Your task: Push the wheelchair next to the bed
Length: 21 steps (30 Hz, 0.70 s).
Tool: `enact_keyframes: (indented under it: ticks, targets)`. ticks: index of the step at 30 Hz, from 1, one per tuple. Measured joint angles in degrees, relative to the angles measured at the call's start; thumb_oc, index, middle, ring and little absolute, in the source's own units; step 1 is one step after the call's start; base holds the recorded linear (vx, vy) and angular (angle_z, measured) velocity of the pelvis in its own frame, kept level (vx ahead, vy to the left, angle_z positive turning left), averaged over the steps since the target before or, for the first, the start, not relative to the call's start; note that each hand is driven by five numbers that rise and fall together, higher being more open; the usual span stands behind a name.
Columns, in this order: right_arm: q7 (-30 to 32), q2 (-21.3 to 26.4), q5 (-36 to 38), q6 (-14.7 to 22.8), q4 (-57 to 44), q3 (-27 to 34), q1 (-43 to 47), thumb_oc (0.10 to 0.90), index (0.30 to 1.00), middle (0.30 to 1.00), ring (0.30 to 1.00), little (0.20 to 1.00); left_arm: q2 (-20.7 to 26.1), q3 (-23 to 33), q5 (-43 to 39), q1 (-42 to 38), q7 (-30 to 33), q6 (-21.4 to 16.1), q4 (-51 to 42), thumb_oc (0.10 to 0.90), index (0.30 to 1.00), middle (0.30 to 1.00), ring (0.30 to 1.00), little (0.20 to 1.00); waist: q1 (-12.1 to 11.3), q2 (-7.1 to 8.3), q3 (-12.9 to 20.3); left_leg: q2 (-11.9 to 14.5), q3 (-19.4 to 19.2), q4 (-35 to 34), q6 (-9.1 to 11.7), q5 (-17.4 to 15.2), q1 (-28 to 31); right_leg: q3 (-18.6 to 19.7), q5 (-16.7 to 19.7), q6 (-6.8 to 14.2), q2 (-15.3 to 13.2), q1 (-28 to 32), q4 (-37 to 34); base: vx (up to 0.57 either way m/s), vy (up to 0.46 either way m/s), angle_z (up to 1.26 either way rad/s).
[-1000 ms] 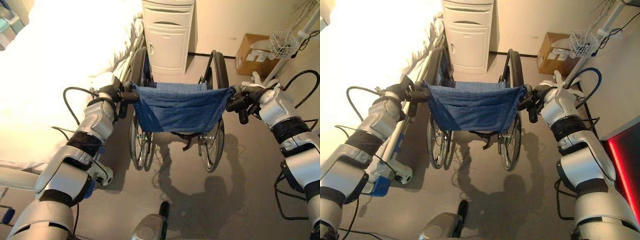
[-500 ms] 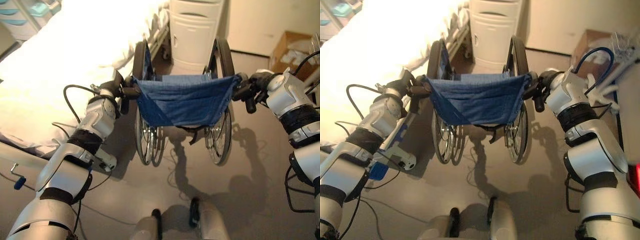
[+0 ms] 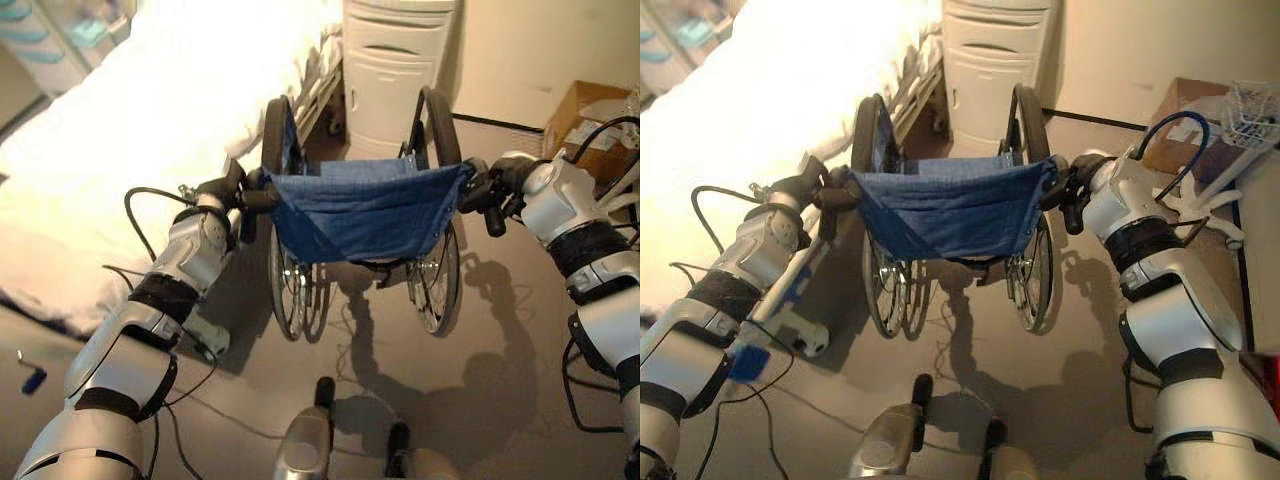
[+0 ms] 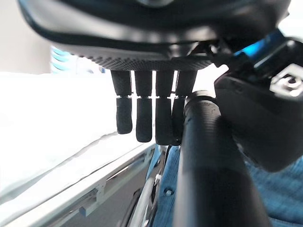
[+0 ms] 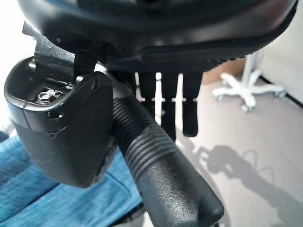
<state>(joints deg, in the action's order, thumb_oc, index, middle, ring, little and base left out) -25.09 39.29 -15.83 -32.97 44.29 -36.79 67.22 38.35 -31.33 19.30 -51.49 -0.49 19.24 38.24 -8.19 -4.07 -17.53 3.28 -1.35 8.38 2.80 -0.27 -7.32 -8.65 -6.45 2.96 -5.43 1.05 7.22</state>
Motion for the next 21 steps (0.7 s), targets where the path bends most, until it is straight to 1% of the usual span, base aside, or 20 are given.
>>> enact_keyframes:
  ticks: [1, 2, 3, 5, 6, 7, 9, 10, 11, 12, 15, 17, 21]
  targets:
    - [0.4, -0.3, 0.3, -0.1, 0.3, 0.6, -0.7, 0.4, 0.3, 0.3, 0.3, 0.3, 0.5, -0.2, 0.4, -0.7, 0.3, -0.3, 0.1, 0.4, 0.3, 0.3, 0.3, 0.3, 0.4, 1.84, 0.9, -1.3, -0.7, -2.1, -0.2, 0.1, 0.7, 0.1, 0.0, 0.1, -1.4, -0.6, -0.1, 0.04, 0.145, -0.13]
    - [0.9, -0.8, 0.7, -0.4, 0.4, 1.1, -0.9, 0.4, 0.3, 0.3, 0.3, 0.3, 1.0, -0.4, 0.7, -1.6, 0.3, -0.5, 0.2, 0.4, 0.3, 0.3, 0.3, 0.3, 0.4, 3.25, 1.2, -2.1, -0.8, -2.8, -0.2, 0.1, 0.6, 0.1, 0.0, 0.1, -2.3, -1.3, -0.3, 0.01, 0.186, -0.21]
    - [1.2, -1.5, 0.9, -0.9, 0.6, 2.7, -1.0, 0.4, 0.3, 0.3, 0.3, 0.3, 1.9, -0.9, 0.7, -3.2, 0.3, -0.7, 0.4, 0.4, 0.3, 0.3, 0.3, 0.3, 0.4, 5.1, 1.5, -2.9, -0.8, -3.7, -0.2, 0.2, 0.2, -0.1, 0.4, 0.7, -3.3, -2.4, -0.3, 0.02, 0.188, -0.2]
    - [1.4, -2.1, 1.1, -1.3, 0.6, 3.4, -0.2, 0.4, 0.3, 0.3, 0.3, 0.3, 2.4, -1.2, 0.6, -5.0, 0.9, -0.8, 1.0, 0.4, 0.3, 0.3, 0.3, 0.3, 0.6, 5.69, 1.4, -3.7, -1.0, -4.3, -2.3, 1.8, -0.1, -0.5, 0.8, 1.3, -4.2, -3.0, -0.6, 0.03, 0.173, -0.27]
    - [1.5, -2.8, 1.0, -1.4, 0.6, 3.9, 0.3, 0.4, 0.3, 0.3, 0.3, 0.3, 2.7, -1.2, 0.6, -5.4, 1.6, -0.8, 1.7, 0.4, 0.3, 0.3, 0.3, 0.3, 0.8, 5.55, 1.4, -4.4, -1.1, -4.6, -2.8, 2.2, -0.1, -1.4, 1.0, 1.6, -5.1, -3.2, -0.9, 0.07, 0.171, -0.34]
    - [1.5, -3.2, 1.0, -1.4, 0.6, 4.0, 1.0, 0.4, 0.3, 0.3, 0.3, 0.3, 3.2, -1.2, 0.6, -5.6, 2.0, -0.7, 2.2, 0.4, 0.3, 0.3, 0.3, 0.3, 1.0, 5.87, 1.5, -5.2, -1.1, -4.6, -2.9, 2.3, 0.0, -1.5, 1.5, 2.4, -5.9, -3.3, -1.3, 0.09, 0.207, -0.37]
    - [1.6, -3.5, 1.0, -1.3, 0.4, 4.0, 1.8, 0.4, 0.3, 0.3, 0.3, 0.3, 3.5, -1.0, 0.6, -5.7, 2.8, -0.5, 2.4, 0.4, 0.3, 0.3, 0.3, 0.3, 1.0, 6.18, 1.7, -5.9, -1.0, -4.7, -3.0, 2.3, 0.0, -1.8, 2.5, 3.7, -6.6, -3.0, -2.2, 0.08, 0.151, -0.19]
    - [1.6, -3.5, 1.0, -1.3, 0.3, 4.0, 2.4, 0.4, 0.3, 0.3, 0.3, 0.3, 3.6, -0.8, 0.5, -5.8, 3.2, -0.5, 2.3, 0.4, 0.3, 0.3, 0.3, 0.3, 1.1, 6.17, 1.7, -6.1, -1.1, -4.7, -3.2, 2.5, 0.2, -2.5, 3.3, 4.7, -6.7, -2.6, -3.0, 0.07, 0.126, -0.06]
    - [1.8, -3.4, 1.0, -1.3, 0.4, 4.0, 2.9, 0.4, 0.3, 0.3, 0.3, 0.3, 3.6, -0.8, 0.4, -6.1, 3.5, -0.4, 2.3, 0.4, 0.3, 0.3, 0.3, 0.3, 1.0, 6.19, 1.7, -6.1, -1.1, -5.0, -3.9, 2.7, 0.4, -3.2, 4.0, 5.7, -6.7, -2.0, -3.9, 0.07, 0.122, -0.03]
    - [1.9, -3.4, 1.0, -1.3, 0.5, 4.0, 3.2, 0.4, 0.3, 0.3, 0.3, 0.3, 3.6, -0.8, 0.1, -6.3, 3.7, -0.3, 2.2, 0.4, 0.3, 0.3, 0.3, 0.3, 0.9, 6.23, 1.7, -6.1, -1.1, -5.0, -4.2, 2.8, 0.4, -3.2, 4.1, 5.9, -6.6, -1.7, -4.4, 0.05, 0.09, 0.02]
    - [3.3, -3.3, 1.0, -1.2, 1.0, 4.0, 4.3, 0.4, 0.3, 0.3, 0.3, 0.3, 3.5, -0.8, -0.6, -6.9, 4.6, -0.1, 2.0, 0.4, 0.3, 0.3, 0.3, 0.3, 0.5, 6.14, 1.7, -5.9, -1.1, -5.2, -4.3, 2.8, 0.4, -3.5, 4.1, 5.9, -6.2, -1.3, -5.3, 0.03, 0.089, 0.02]
    - [4.4, -3.2, 1.1, -0.8, 1.4, 4.0, 4.6, 0.4, 0.3, 0.3, 0.3, 0.3, 3.5, -0.8, -0.6, -7.2, 4.9, 0.2, 1.7, 0.4, 0.3, 0.3, 0.3, 0.3, -0.2, 6.07, 1.7, -5.3, -1.1, -5.3, -4.6, 2.6, 0.4, -4.5, 4.1, 5.9, -5.6, -1.4, -5.4, -0.01, 0.062, -0.02]
    - [6.5, -3.0, 2.6, -0.3, 1.5, 3.5, 4.9, 0.4, 0.3, 0.3, 0.3, 0.3, 3.6, -0.5, -0.6, -7.1, 5.2, 1.4, 0.4, 0.4, 0.3, 0.3, 0.3, 0.3, -0.8, 6.09, 1.7, -4.7, -1.3, -5.5, -4.6, 2.5, 0.4, -4.7, 4.1, 5.9, -5.0, -1.2, -6.1, 0.01, 0.01, -0.01]
